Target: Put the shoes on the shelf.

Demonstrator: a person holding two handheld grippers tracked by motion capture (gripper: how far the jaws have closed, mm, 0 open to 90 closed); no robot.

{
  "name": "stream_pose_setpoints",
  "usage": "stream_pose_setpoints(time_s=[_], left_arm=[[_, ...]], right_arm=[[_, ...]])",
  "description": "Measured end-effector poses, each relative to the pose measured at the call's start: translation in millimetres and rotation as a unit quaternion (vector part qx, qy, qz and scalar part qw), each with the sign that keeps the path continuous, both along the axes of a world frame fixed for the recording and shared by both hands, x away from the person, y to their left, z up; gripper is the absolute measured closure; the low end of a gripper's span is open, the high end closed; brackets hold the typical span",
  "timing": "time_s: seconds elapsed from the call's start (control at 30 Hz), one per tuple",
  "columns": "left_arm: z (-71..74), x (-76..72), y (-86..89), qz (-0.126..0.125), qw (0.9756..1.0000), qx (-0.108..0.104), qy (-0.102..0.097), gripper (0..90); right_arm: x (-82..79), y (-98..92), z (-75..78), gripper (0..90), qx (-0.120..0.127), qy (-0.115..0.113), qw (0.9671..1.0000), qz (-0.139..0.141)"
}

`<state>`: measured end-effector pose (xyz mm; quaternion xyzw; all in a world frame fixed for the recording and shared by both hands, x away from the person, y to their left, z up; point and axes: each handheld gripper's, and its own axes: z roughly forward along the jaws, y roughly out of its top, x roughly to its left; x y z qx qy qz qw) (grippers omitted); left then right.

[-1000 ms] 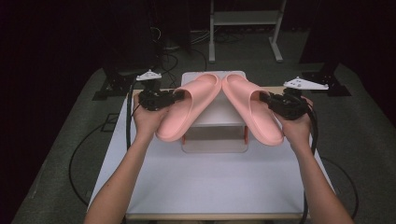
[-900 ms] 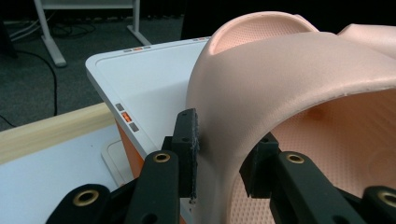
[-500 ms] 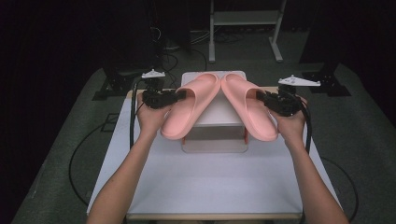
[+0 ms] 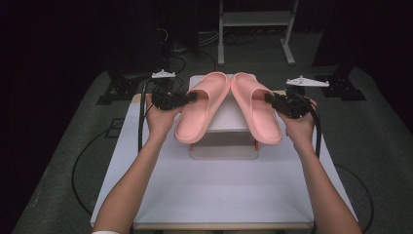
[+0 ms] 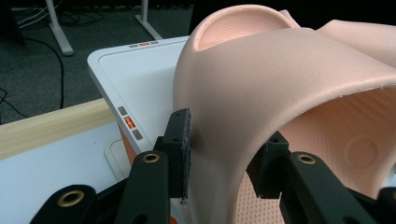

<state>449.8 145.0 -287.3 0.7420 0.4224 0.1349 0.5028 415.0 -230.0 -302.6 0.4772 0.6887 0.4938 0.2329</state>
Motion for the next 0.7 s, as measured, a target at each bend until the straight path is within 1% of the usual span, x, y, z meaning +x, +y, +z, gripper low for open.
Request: stream_pose_setpoints(time_s=[0.07, 0.1, 0.2, 0.23, 0.4, 0.47, 0.53, 0.6, 0.63, 0.67, 0.7], left_arm=[[0.0, 1.1, -0.2, 0.003, 1.0, -0.001, 0.002, 62.8], [0.2, 2.7, 0.0, 0.006, 0.9999, -0.009, 0.003, 62.0], [0.3, 4.1, 0.7, 0.01, 0.9999, -0.014, 0.004, 61.0], [-0.5, 5.8, 1.4, 0.012, 0.9997, -0.018, 0.007, 60.9], [-2.8, 9.8, 2.8, 0.02, 0.9994, -0.022, 0.015, 60.5], [-3.3, 10.6, 3.0, 0.023, 0.9993, -0.024, 0.016, 60.3], [-4.3, 13.3, 3.2, 0.029, 0.999, -0.03, 0.017, 59.5], [-4.7, 13.9, 2.9, 0.032, 0.9989, -0.03, 0.018, 58.9], [-5.7, 15.6, 2.3, 0.032, 0.9986, -0.034, 0.025, 57.7], [-5.7, 15.6, 2.3, 0.032, 0.9986, -0.034, 0.025, 56.5], [-5.9, 16.2, 0.9, 0.031, 0.9983, -0.041, 0.03, 55.8]], right_arm=[[1.3, 1.4, -0.5, 76.3, -0.002, 0.001, 1.0, -0.002], [2.6, 2.3, -0.2, 76.2, -0.001, 0.002, 1.0, -0.005], [3.5, 3.7, 0.7, 76.0, -0.007, 0.001, 0.9999, -0.008], [3.7, 5.4, 2.1, 75.6, -0.008, 0.0, 0.9999, -0.011], [6.8, 10.5, 4.0, 74.5, -0.016, 0.0, 0.9998, -0.015], [7.3, 11.6, 4.5, 74.4, -0.016, -0.001, 0.9997, -0.016], [9.5, 14.5, 4.9, 74.0, -0.017, -0.001, 0.9997, -0.018], [10.3, 15.4, 4.9, 73.8, -0.018, 0.0, 0.9996, -0.02], [11.8, 16.9, 5.0, 73.3, -0.02, 0.002, 0.9996, -0.021], [11.8, 16.9, 5.0, 73.3, -0.02, 0.002, 0.9996, -0.021], [12.9, 18.5, 5.4, 72.8, -0.025, 0.001, 0.9995, -0.022]])
